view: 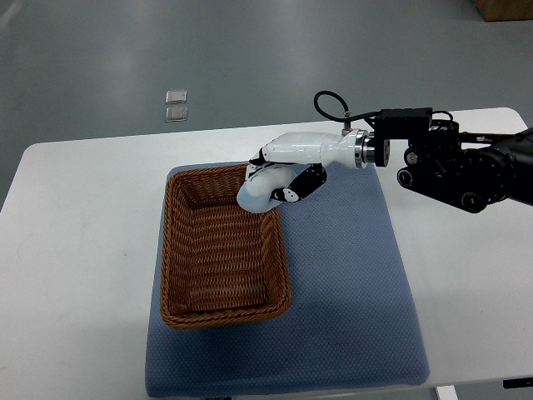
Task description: Place blue toy in brown basket
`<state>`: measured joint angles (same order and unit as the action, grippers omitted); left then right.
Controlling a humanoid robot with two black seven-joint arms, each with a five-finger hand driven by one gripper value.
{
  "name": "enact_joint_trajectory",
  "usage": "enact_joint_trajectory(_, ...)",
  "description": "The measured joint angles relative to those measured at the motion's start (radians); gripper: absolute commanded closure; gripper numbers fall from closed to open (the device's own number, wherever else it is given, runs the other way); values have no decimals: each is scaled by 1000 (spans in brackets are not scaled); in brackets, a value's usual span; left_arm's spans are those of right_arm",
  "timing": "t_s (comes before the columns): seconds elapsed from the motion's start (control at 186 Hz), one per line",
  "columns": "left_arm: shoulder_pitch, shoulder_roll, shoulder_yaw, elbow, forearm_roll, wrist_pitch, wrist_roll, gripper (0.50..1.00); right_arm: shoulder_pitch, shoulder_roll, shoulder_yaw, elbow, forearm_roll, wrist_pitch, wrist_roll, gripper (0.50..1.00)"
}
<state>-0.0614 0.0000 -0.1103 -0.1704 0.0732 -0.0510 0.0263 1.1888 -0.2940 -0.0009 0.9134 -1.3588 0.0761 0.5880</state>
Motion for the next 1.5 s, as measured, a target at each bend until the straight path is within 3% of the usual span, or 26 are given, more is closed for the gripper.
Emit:
enact_joint_trajectory(0.242,35,0,1,-6,2,-7,0,500,16,64,-21,-38,1,1,1,991)
enact_joint_trajectory(0.409,47,0,1,-7,2,-9,0,500,18,87,-27,-59,1,1,1,944)
enact_joint_trajectory(0.462,48,0,1,-8,2,-9,0,500,18,91,-27,-64,1,1,1,863)
enact_joint_trajectory(0.543,49,0,1,-8,2,-9,0,500,18,93,-26,-67,1,-2,1,679)
enact_joint_trajectory(0.629,52,0,1,-8,2,-9,0,500,18,95,-22,-69,3,-7,1,591)
enact_joint_trajectory(1.059,52,0,1,-7,1,-8,0,500,-3,77,45,-104,49,-21,-9,589)
enact_joint_trajectory(1.237,51,0,1,-5,0,-6,0,500,-70,34,146,-197,251,-30,-24,589)
enact_joint_trajectory(1.5,41,0,2,1,-3,-5,1,500,-230,34,366,-318,643,-102,-106,589)
